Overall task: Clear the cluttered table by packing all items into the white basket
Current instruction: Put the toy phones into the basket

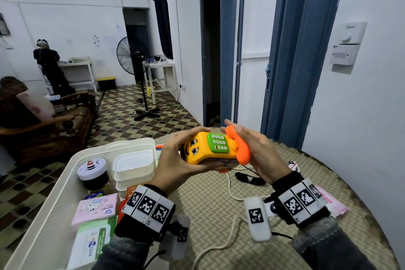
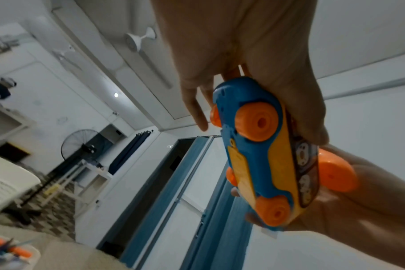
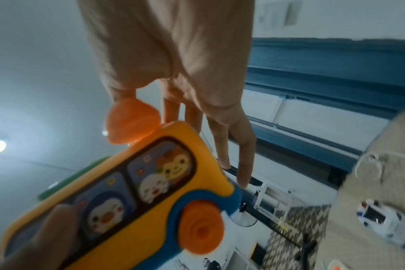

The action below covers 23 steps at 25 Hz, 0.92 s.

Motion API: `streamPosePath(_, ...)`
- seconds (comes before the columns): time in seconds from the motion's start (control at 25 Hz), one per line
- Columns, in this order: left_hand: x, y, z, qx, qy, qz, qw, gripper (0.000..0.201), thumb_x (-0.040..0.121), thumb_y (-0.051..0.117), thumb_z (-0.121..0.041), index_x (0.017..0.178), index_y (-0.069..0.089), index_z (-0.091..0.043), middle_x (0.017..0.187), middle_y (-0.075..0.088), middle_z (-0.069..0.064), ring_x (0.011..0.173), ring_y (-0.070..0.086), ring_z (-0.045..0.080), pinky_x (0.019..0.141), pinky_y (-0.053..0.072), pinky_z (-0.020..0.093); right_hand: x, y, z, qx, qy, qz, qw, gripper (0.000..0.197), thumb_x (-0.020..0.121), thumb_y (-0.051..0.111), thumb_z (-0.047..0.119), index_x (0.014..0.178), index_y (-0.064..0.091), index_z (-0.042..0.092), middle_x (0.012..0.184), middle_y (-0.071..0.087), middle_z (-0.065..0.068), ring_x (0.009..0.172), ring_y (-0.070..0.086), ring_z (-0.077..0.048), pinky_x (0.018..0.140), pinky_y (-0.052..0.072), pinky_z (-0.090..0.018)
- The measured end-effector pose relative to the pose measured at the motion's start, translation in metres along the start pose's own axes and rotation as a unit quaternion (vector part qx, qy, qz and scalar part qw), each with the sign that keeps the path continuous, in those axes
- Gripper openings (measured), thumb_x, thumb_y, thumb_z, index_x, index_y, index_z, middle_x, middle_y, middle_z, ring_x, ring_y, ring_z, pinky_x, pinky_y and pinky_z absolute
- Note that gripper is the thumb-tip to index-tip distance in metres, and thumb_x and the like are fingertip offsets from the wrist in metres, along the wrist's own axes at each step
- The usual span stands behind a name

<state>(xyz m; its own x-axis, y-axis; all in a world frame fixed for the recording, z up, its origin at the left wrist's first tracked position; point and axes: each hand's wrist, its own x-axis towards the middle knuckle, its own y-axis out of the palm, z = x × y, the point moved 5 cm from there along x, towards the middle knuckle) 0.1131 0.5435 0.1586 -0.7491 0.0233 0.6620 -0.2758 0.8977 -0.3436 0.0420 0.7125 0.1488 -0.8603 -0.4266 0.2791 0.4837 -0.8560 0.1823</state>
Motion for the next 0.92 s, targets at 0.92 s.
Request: streamPosePath(0.92,-0.163,-0.251,0.121,0.357,-0.354,-0.008,0.864,0.063,0.093,0.051,-0.044,0.145,0.033,-0.014,0.148,0.040,0.005,0.133,0.039,0.017,0.105,0.030,0.025,0.046,0.191,-0.081,-0.383,-0.031,0.074,0.920,0.060,0.057,0.090,0.035,0.110,0.066,0.021,0.103,0.062,0.005,0.095,0.059,-0.008,0.082,0.048,-0.022)
